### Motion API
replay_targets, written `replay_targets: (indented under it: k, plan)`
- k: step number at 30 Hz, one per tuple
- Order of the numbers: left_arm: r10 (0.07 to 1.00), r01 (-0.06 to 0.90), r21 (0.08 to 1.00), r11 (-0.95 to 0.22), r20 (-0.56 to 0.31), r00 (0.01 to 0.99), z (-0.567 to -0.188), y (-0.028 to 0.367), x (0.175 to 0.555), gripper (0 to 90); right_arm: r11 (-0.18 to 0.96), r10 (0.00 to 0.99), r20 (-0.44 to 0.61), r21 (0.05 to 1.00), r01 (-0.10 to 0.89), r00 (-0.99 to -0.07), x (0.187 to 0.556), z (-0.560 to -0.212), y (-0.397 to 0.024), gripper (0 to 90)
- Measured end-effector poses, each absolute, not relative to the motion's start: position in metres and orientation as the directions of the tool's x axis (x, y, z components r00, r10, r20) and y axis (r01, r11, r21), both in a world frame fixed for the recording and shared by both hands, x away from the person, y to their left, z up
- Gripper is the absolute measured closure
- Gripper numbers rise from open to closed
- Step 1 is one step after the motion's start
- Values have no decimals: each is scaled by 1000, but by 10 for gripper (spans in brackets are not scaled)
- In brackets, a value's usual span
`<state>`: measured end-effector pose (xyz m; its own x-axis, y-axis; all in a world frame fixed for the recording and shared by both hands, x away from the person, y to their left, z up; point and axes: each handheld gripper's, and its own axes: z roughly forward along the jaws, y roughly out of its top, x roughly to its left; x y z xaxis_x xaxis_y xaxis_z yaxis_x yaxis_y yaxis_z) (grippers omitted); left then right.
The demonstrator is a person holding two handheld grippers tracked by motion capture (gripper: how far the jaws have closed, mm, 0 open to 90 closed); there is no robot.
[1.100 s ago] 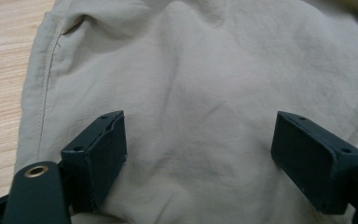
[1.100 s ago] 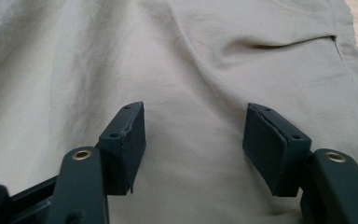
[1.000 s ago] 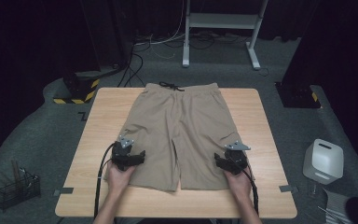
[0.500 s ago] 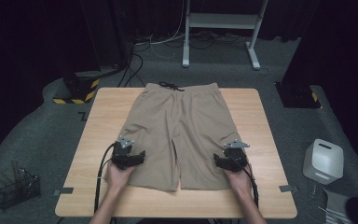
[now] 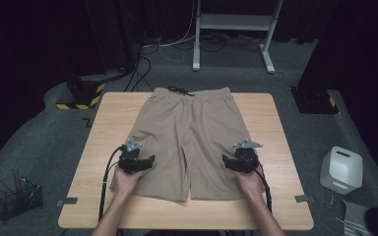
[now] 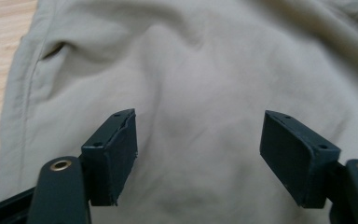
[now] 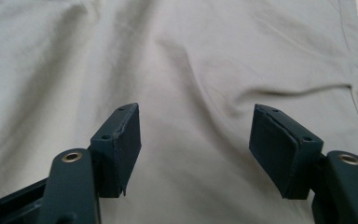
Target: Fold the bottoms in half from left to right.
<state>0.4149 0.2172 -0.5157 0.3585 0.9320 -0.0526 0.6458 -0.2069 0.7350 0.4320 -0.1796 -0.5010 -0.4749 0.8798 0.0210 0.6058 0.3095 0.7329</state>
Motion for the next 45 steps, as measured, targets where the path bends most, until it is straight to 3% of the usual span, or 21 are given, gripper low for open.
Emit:
replay_targets:
  k: [6,29,45]
  plan:
    - [918,621,752,-220,-54,392,-507,211,426,314,278,891,43,734,619,-451,445,-497,-178,364]
    - [935,641,734,-225,-22,354,-513,181,484,298,300,906,-18,730,614,-422,492,-507,-151,378]
    - [944,640,735,-225,1,330,-525,180,487,293,300,909,-11,710,637,-417,500,-521,-150,374]
